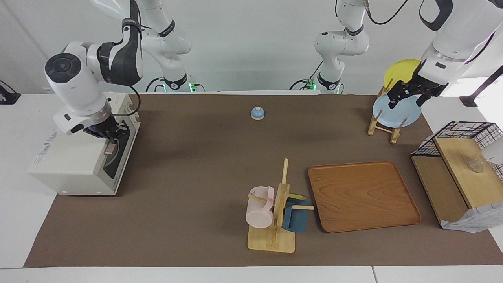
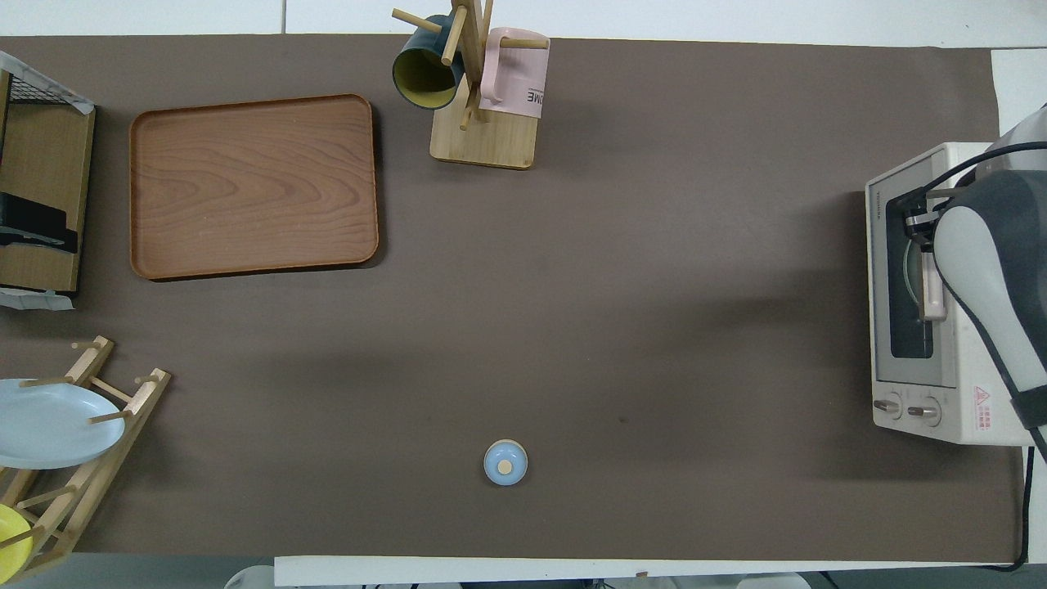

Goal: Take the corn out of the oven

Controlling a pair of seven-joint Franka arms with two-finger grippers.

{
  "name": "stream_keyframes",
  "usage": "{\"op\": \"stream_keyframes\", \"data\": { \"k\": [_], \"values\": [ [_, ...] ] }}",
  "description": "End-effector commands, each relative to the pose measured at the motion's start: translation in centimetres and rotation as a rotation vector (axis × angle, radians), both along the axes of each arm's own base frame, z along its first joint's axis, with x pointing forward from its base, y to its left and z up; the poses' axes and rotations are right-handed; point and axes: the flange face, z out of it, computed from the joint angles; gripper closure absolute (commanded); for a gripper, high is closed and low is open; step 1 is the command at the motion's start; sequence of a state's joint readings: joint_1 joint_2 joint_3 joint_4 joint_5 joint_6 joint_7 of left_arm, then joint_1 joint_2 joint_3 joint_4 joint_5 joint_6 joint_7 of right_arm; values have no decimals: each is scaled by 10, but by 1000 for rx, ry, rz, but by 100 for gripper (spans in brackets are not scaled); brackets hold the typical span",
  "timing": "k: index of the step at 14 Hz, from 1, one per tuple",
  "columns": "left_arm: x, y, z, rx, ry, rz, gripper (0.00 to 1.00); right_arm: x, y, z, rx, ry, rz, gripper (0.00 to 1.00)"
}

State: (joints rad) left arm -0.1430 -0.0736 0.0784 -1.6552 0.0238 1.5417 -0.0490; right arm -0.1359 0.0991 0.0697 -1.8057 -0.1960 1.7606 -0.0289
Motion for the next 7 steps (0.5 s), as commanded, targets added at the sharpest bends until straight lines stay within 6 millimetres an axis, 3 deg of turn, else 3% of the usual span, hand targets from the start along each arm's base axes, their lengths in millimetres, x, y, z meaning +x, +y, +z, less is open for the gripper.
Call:
{"op": "stream_keyframes", "data": {
  "k": [1, 5, 7],
  "values": [
    [-4, 2, 1, 2, -16, 12, 0, -6, 1, -8, -18, -5, 6, 100],
    [-4, 2, 1, 2, -16, 12, 0, -3, 13, -41, 2, -62, 20, 100],
    [-4, 2, 1, 2, -16, 12, 0, 6, 44, -62, 12, -79, 11, 100]
  ]
}}
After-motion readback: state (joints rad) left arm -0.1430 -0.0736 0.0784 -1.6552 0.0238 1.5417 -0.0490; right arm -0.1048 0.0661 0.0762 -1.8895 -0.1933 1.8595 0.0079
